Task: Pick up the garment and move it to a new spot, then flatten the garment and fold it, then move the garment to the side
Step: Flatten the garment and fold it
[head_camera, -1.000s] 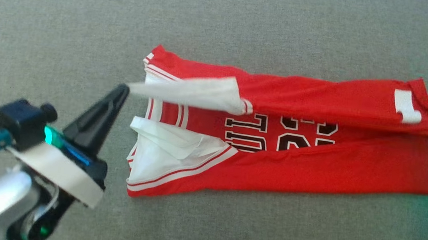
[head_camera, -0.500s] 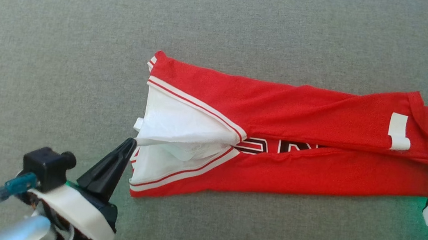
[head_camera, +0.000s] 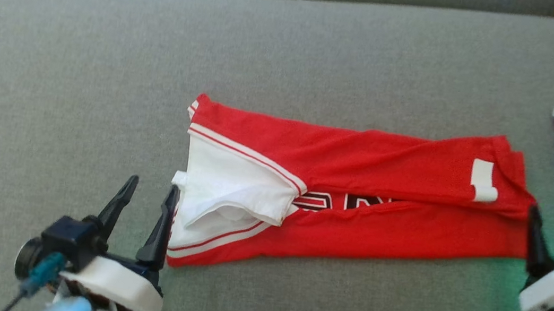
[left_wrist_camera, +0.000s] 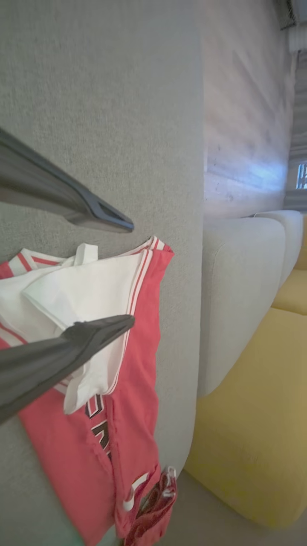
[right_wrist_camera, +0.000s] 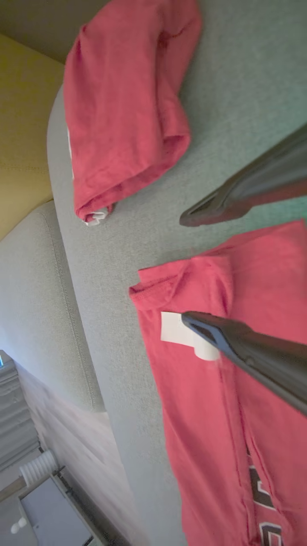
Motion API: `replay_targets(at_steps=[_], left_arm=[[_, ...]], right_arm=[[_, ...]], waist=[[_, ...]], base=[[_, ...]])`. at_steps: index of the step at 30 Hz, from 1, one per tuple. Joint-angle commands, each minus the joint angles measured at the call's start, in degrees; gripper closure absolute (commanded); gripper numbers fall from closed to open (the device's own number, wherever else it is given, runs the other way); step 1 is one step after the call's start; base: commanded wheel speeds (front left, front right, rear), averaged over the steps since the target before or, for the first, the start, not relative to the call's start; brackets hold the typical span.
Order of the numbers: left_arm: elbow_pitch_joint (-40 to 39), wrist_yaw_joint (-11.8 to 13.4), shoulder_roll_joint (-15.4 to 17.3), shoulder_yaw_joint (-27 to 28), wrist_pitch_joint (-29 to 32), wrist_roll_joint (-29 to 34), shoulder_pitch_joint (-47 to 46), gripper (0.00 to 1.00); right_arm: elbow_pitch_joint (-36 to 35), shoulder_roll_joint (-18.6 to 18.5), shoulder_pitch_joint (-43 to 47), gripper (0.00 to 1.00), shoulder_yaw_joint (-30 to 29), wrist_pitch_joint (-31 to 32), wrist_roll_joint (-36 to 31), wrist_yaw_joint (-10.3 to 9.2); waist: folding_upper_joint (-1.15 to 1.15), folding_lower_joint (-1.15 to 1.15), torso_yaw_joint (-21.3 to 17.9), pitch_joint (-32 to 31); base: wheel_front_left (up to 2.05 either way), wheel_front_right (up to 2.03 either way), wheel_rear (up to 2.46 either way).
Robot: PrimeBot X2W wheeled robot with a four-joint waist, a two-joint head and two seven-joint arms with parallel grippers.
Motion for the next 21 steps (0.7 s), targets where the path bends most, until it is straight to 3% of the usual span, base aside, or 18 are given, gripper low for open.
replay_targets(at_steps=[1,11,17,21], left_arm=[[-0.6,1.0,0.3,3.3,-0.7,1.2,0.0,0.00],[0.1,3.0,-10.9,12.5,-0.8,16.5,11.5,0.00],[-2.2,1.7,-15.2,17.6,-0.8,26.0,16.7,0.00],[-2.2,0.7,-16.7,19.0,-0.8,29.1,18.1,0.00]], right_arm=[[-1.8,-0.1,0.8,0.00,0.6,-1.1,-0.5,-0.04],[-1.1,7.8,7.8,0.00,-3.1,-3.3,-1.1,-0.04],[0.1,9.0,6.7,0.00,-6.9,-2.0,-1.4,-0.04],[1.3,8.7,4.6,0.00,-9.6,-1.0,-1.6,-0.04]], waist=[[0.00,0.00,-0.4,-2.2],[0.00,0.00,0.6,-7.2],[0.00,0.00,3.1,-7.2],[0.00,0.00,5.0,-6.7]], base=[[0.00,0.00,0.00],[0.00,0.00,0.00],[0.00,0.00,0.00],[0.00,0.00,0.00]])
